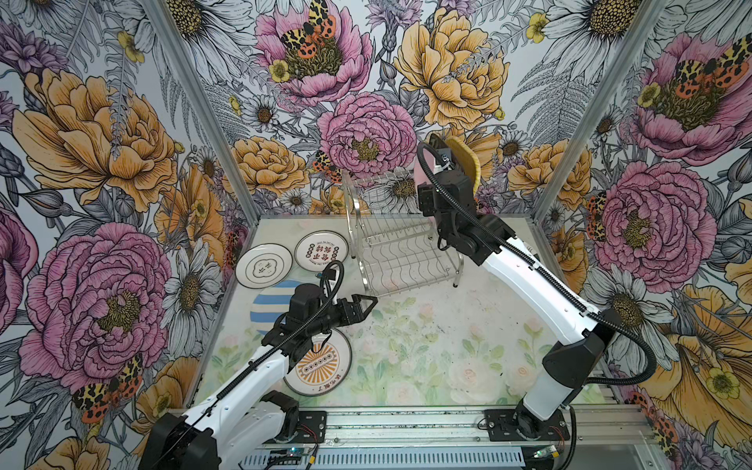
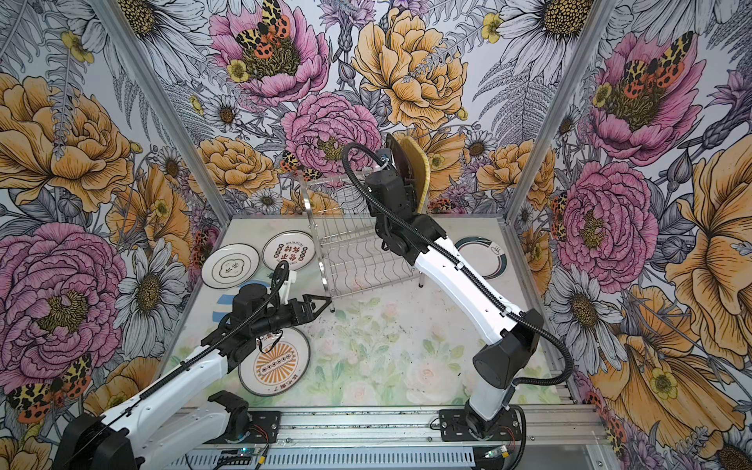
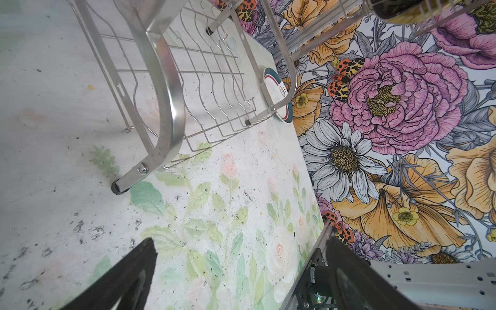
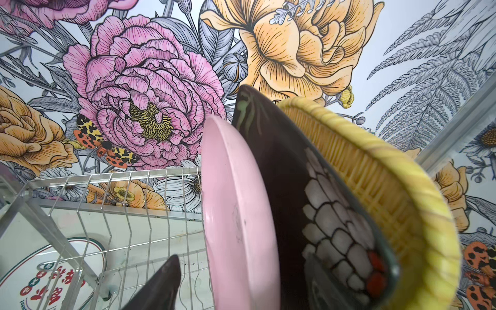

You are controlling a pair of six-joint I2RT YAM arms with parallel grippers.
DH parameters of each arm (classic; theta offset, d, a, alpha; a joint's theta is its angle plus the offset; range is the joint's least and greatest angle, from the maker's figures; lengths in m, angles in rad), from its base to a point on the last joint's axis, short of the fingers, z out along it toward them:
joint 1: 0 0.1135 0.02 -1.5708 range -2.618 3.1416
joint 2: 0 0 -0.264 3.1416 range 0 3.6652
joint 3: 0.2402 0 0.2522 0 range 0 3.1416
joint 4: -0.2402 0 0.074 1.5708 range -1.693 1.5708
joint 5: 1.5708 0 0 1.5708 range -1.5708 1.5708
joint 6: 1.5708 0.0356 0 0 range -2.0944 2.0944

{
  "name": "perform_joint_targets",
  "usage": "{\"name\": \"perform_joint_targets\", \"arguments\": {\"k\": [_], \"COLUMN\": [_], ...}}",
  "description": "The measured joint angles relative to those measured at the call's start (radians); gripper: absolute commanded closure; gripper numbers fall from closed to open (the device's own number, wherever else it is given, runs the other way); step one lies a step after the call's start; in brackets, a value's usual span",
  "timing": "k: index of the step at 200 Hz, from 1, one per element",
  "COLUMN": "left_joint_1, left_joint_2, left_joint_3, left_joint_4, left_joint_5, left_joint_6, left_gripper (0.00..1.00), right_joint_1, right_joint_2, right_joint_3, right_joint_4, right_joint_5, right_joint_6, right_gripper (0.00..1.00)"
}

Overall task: Load plates into a dish rack
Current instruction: Place the plate on the dish rack.

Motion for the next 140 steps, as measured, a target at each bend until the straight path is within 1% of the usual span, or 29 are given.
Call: {"name": "perform_joint_targets", "arguments": {"k": [57, 71, 101, 140], "left_joint_1": [-0.008, -0.008, -0.013, -0.014], "left_joint_2": [-0.047, -0.063, -0.102, -0.152], "left_joint_3": [0.0, 0.004, 0.033, 0.071], "left_joint_4": [-0.056, -0.094, -0.206, -0.349], "left_joint_5": [-0.047, -0.069, -0.136, -0.242], "left_joint_6": [0.0, 0.0, 0.0, 0.0], "left_gripper": [0.01, 0.01, 0.01, 0.01], "right_joint_1": [0.014, 0.019, 0.026, 0.048], "right_joint_2": [-0.069, -0.09, -0.153, -0.254], "right_joint_3": [-0.031, -0.045, -0.092, -0.189], "right_joint_4": [0.0, -0.001, -0.002, -0.024], "right_joint_5": [-0.026, -0.026, -0.018, -0.026], "right_joint_6": [0.0, 0.003, 0.016, 0.063], "right_gripper": [0.21, 0.2, 0.15, 0.14]}}
